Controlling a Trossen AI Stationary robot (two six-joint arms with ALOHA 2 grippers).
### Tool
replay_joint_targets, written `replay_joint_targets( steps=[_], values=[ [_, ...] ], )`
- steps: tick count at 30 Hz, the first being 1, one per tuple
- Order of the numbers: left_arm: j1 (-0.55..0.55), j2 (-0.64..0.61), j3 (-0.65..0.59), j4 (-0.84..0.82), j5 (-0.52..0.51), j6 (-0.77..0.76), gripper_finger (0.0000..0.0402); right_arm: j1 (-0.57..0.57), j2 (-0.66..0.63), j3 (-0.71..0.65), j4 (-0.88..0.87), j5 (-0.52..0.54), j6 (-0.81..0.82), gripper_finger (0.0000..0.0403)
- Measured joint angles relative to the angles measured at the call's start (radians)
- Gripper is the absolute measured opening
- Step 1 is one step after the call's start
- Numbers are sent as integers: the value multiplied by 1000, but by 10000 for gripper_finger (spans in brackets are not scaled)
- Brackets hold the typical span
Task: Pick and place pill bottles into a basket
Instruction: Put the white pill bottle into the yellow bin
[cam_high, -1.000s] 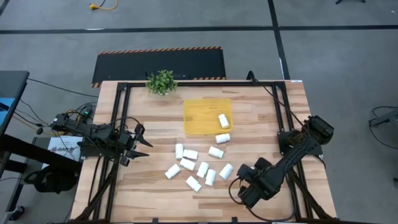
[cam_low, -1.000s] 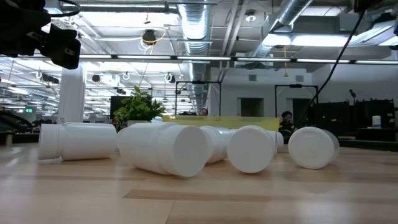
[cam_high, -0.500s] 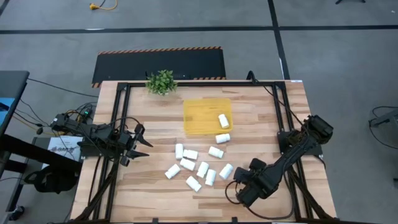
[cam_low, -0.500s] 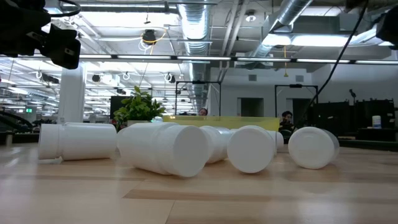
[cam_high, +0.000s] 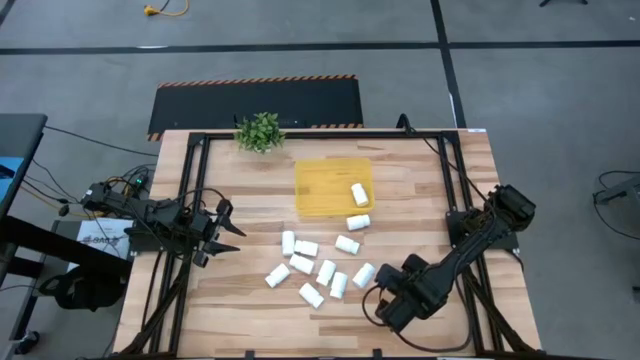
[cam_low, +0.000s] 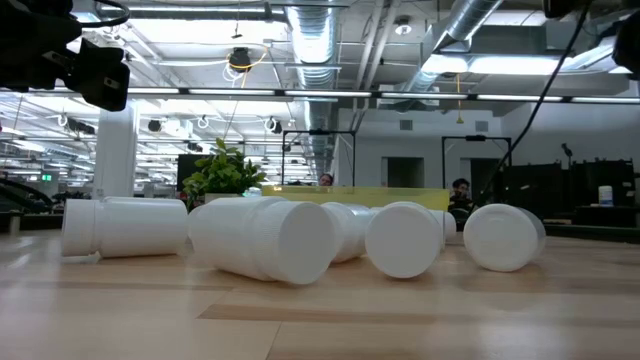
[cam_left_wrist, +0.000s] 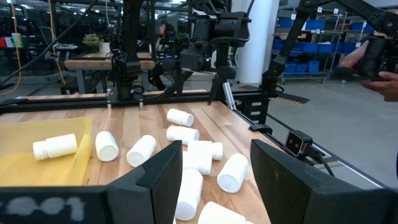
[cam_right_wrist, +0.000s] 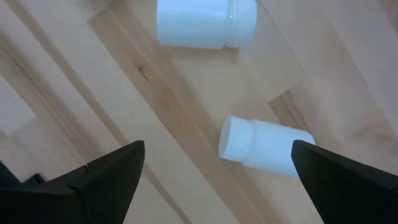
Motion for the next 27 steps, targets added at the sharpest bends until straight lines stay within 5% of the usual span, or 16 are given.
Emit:
replay_joint_targets(
  steps=[27],
  values=[
    [0,0,0,0,0,0,177,5,-2,-50,-104,-55,182,400]
  ],
)
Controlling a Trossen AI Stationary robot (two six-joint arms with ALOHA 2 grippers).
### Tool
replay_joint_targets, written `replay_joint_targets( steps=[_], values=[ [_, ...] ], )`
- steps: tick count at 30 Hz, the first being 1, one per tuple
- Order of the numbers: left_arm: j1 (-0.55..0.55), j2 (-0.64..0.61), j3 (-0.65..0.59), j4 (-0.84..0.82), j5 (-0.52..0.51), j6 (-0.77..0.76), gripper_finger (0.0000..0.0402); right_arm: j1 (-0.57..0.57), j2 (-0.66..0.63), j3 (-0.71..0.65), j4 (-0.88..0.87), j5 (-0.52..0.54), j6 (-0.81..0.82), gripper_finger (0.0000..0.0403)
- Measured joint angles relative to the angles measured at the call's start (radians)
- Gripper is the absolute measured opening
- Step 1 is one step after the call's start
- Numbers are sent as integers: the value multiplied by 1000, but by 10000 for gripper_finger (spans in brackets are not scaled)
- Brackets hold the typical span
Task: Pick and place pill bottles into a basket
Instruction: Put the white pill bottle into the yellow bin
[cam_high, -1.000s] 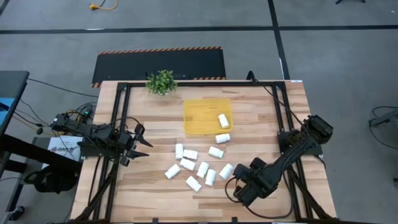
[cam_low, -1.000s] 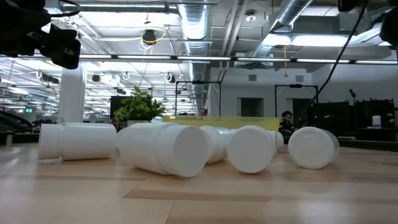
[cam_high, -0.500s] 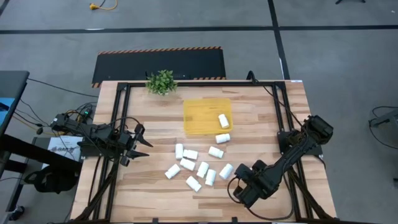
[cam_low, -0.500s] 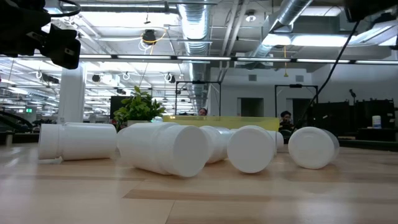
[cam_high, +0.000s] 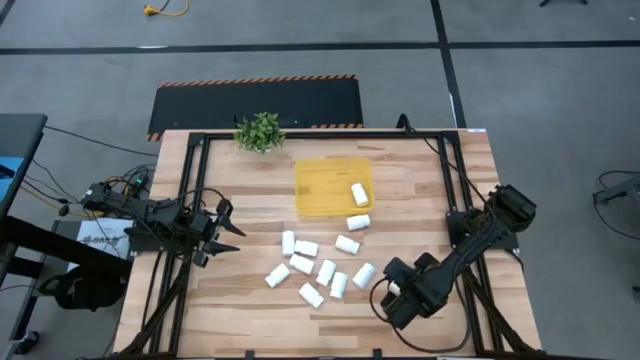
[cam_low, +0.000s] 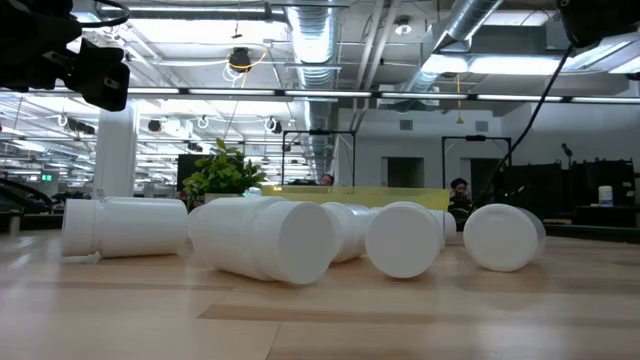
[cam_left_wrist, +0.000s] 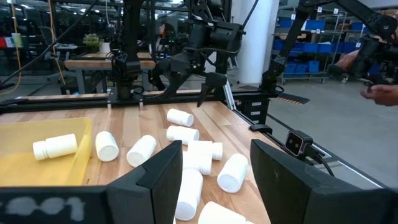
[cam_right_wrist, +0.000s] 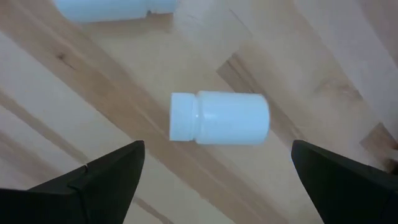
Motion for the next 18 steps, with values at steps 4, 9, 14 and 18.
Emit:
replay_joint_targets(
  steps=[4,9,14,18],
  values=[
    [0,0,0,0,0,0,177,0,0,0,-9,1,1,400],
    [0,0,0,0,0,0,177,1,0,0,-12,9,27,400],
    [0,0,0,0,0,0,177,2,0,0,-18,32,35,400],
    [0,0,0,0,0,0,177,2,0,0,-12,36,35,400]
  ],
)
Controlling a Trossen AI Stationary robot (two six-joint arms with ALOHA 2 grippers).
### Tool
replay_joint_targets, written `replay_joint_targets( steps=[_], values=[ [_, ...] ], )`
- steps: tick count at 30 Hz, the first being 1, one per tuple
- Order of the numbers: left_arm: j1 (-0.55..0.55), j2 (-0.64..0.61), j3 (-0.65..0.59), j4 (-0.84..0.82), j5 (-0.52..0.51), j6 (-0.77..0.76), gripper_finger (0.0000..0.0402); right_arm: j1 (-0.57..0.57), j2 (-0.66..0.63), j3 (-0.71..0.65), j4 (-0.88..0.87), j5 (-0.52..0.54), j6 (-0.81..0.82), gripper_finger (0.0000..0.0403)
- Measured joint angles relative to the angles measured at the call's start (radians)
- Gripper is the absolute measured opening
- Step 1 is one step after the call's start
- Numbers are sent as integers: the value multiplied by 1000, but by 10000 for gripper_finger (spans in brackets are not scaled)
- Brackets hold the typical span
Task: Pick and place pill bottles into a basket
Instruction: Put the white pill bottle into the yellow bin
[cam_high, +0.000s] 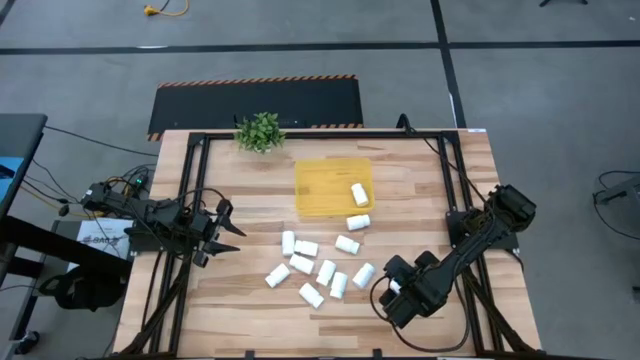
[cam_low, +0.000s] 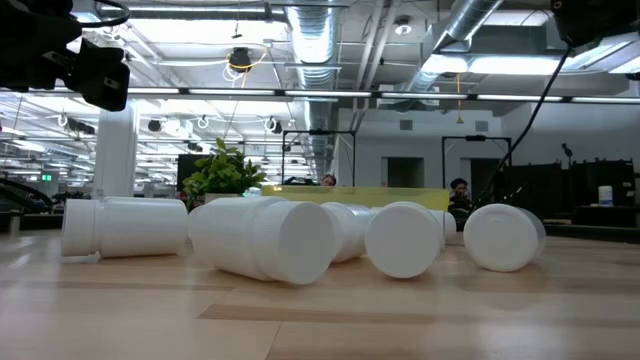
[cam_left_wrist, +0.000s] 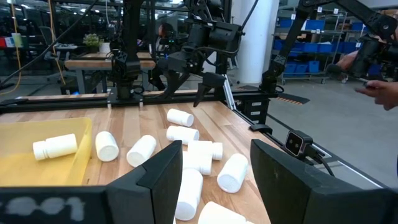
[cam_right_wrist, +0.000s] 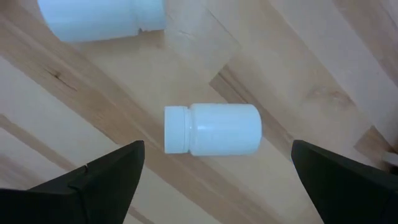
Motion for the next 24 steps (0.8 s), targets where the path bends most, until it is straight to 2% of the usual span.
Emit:
replay_joint_targets(
  steps=[18,24],
  values=[
    [0,0,0,0,0,0,177,8,0,-2,21,20,3,400],
    [0,0,0,0,0,0,177,8,0,-3,49,27,73,400]
  ],
)
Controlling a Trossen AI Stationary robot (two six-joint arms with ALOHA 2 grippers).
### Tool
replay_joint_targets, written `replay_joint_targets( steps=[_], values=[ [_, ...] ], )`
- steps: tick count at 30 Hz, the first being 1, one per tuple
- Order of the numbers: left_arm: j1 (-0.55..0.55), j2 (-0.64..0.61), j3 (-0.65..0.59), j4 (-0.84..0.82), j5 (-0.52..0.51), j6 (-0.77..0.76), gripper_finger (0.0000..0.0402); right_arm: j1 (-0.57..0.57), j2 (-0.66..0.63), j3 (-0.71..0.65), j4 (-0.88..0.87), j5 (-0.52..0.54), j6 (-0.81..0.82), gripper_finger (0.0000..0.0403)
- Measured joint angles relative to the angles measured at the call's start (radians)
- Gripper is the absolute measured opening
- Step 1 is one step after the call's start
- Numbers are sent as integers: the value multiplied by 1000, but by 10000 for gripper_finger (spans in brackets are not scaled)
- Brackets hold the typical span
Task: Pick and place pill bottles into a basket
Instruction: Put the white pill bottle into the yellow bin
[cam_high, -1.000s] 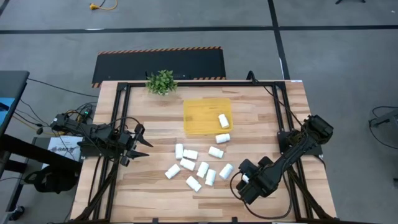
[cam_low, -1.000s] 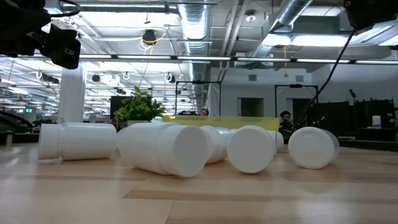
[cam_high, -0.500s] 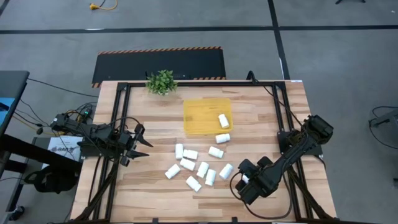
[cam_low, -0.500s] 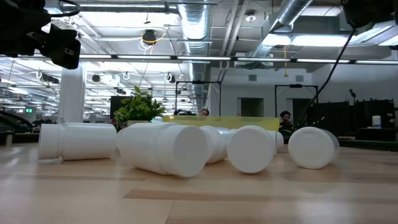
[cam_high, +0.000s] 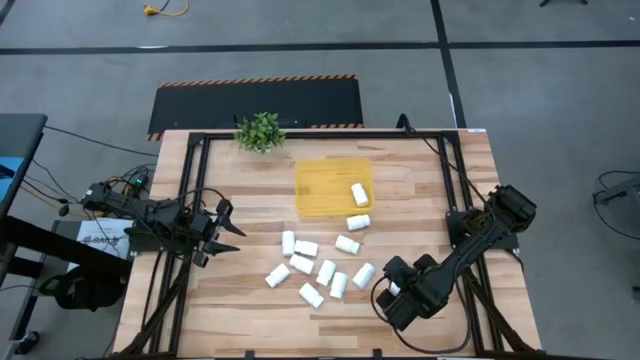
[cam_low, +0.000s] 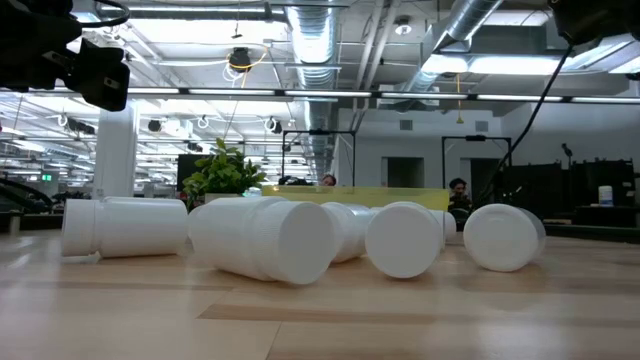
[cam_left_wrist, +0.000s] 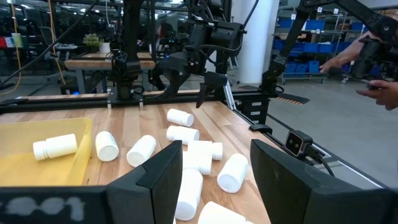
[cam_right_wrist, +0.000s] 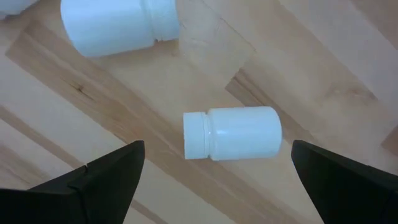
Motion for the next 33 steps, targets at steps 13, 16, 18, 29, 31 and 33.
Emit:
replay_joint_targets(
  steps=[13,16,18,29,31,33],
  values=[
    [0,0,0,0,0,0,177,-3,1,0,21,22,-25,400],
    [0,0,0,0,0,0,177,-3,2,0,2,34,-29,400],
    [0,0,0,0,0,0,177,-1,2,0,-6,44,-28,400],
    [0,0,0,0,0,0,177,4,2,0,-7,72,27,400],
    [0,0,0,0,0,0,177,13,2,-1,-6,85,42,400],
    [0,0,0,0,0,0,177,25,2,-1,-8,101,57,400]
  ],
)
